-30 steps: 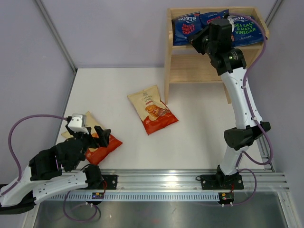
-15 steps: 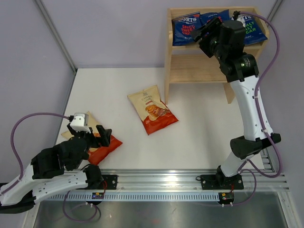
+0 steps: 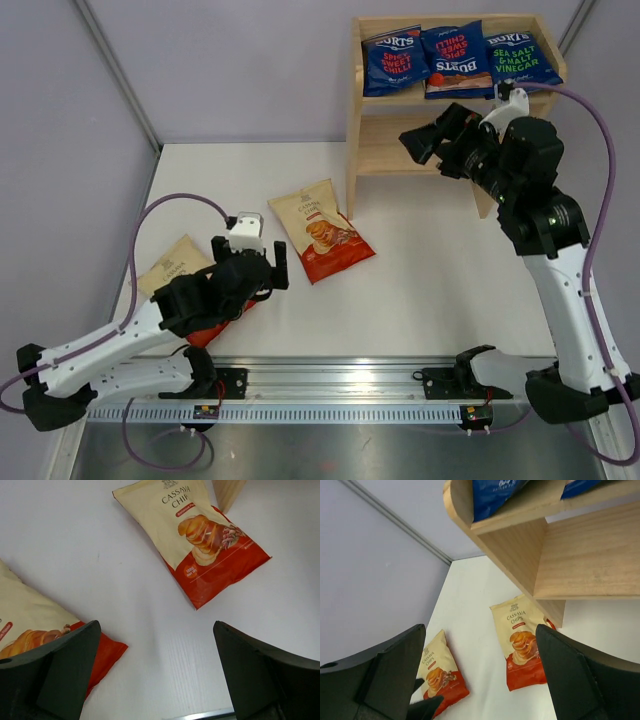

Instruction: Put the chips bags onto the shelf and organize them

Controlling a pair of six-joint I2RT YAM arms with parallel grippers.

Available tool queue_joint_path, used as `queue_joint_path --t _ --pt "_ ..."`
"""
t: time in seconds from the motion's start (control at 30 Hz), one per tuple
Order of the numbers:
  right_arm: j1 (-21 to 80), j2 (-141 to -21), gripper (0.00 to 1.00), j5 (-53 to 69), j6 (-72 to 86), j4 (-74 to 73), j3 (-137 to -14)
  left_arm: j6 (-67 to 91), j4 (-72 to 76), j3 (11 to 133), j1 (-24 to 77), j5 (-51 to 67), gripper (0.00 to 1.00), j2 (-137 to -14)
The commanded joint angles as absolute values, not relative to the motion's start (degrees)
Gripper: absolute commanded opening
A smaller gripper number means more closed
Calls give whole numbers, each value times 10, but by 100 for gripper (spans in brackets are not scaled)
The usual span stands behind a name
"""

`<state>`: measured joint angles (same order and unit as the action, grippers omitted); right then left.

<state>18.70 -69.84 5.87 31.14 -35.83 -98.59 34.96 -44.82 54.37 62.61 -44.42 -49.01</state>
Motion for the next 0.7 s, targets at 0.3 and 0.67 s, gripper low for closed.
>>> queue_joint_path --t 0.3,0.67 --pt "185 -507 99 214 309 -263 -713 338 -90 440 313 -55 99 -599" --pt "185 -377 100 398 458 -68 -453 409 52 467 181 154 99 -848"
